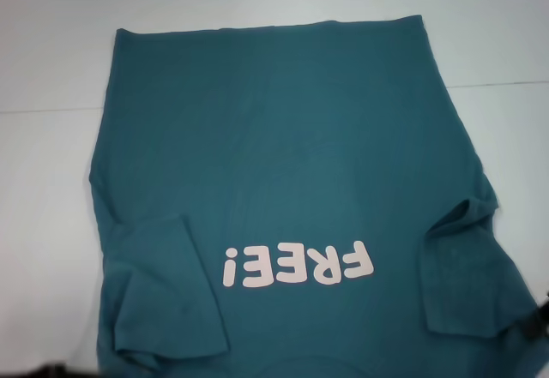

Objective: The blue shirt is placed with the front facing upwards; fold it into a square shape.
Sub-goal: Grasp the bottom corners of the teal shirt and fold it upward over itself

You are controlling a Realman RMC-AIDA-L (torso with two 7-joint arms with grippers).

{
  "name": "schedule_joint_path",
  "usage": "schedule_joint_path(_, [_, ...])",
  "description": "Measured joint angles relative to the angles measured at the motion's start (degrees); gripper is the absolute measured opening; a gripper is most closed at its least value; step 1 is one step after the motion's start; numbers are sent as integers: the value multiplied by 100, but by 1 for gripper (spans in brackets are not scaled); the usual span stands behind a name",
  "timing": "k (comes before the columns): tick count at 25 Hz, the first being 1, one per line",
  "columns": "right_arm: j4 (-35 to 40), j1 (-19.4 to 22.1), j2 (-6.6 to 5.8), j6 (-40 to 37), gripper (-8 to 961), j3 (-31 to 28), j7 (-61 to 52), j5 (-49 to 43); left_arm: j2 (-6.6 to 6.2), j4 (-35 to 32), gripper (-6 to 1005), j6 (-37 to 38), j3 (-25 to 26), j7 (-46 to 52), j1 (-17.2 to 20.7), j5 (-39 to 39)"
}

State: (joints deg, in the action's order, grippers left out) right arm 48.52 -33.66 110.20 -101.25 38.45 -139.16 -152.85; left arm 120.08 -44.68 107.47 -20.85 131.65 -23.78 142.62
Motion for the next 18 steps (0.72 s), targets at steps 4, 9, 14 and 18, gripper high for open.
schedule_joint_path(4, [0,-19,-16,146,17,-51,62,533,-117,381,36,-308,32,114,-536,-220])
schedule_joint_path(9, [0,-27,-55,429,17,-325,-1,897,-300,883,36,-999,46,576,-1179,-345])
schedule_joint_path(14, [-9,-59,-88,719,17,-688,-201,983,-324,963,36,-1715,41,927,-1530,-432])
schedule_joint_path(18, [-78,-136,-92,1053,17,-750,-352,1074,-305,997,36,-2240,18,1072,-1696,-541])
